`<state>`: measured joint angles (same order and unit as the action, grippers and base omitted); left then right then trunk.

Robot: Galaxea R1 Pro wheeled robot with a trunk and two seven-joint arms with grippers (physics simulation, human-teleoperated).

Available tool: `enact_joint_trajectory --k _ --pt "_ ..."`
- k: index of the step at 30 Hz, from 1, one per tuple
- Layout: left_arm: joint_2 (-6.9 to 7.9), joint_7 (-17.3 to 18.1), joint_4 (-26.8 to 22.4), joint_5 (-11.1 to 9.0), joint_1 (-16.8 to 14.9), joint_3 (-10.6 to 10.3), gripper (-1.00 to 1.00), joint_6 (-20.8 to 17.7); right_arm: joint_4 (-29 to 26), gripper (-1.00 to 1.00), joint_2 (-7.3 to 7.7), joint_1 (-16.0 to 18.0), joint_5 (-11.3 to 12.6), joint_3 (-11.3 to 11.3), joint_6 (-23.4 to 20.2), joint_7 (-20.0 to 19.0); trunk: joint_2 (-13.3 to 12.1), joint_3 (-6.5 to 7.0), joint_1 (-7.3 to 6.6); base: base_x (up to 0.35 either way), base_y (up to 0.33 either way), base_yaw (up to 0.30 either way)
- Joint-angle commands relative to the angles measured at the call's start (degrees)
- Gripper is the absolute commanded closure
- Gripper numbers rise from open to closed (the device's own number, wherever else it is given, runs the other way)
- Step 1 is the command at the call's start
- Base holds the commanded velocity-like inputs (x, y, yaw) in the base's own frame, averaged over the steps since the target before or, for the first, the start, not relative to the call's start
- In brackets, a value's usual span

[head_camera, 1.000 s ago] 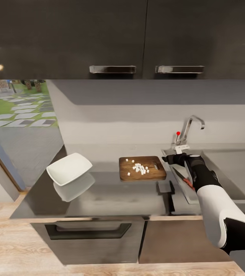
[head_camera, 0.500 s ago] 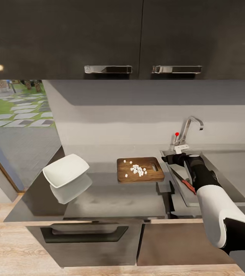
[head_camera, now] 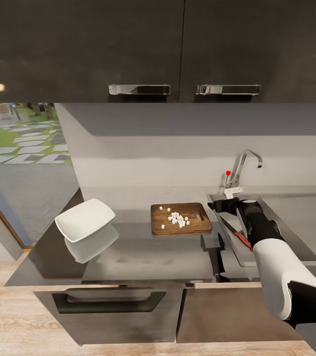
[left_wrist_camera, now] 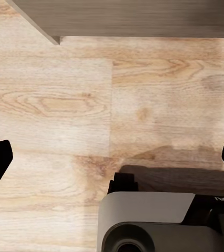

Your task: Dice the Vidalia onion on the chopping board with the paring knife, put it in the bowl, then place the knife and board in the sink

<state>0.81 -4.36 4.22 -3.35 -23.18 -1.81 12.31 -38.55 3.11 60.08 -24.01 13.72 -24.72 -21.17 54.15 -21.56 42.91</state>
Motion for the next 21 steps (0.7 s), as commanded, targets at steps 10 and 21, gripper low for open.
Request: enact_joint_trajectory --k 10,21 --pt "-0.01 0.0 0.3 -0.3 -0.1 -0.2 -1.00 0.4 0.6 -1.00 -1.21 0.0 -0.7 0.2 0.0 -0.4 0.1 -0.07 0.01 0.000 0.000 0.000" --pt "-0.01 0.0 0.3 -0.3 -0.1 -0.2 -1.00 0.4 1.8 -1.00 -2.88 0.0 -0.7 0.2 0.0 -0.3 0.1 -0.07 0.01 0.000 0.000 0.000"
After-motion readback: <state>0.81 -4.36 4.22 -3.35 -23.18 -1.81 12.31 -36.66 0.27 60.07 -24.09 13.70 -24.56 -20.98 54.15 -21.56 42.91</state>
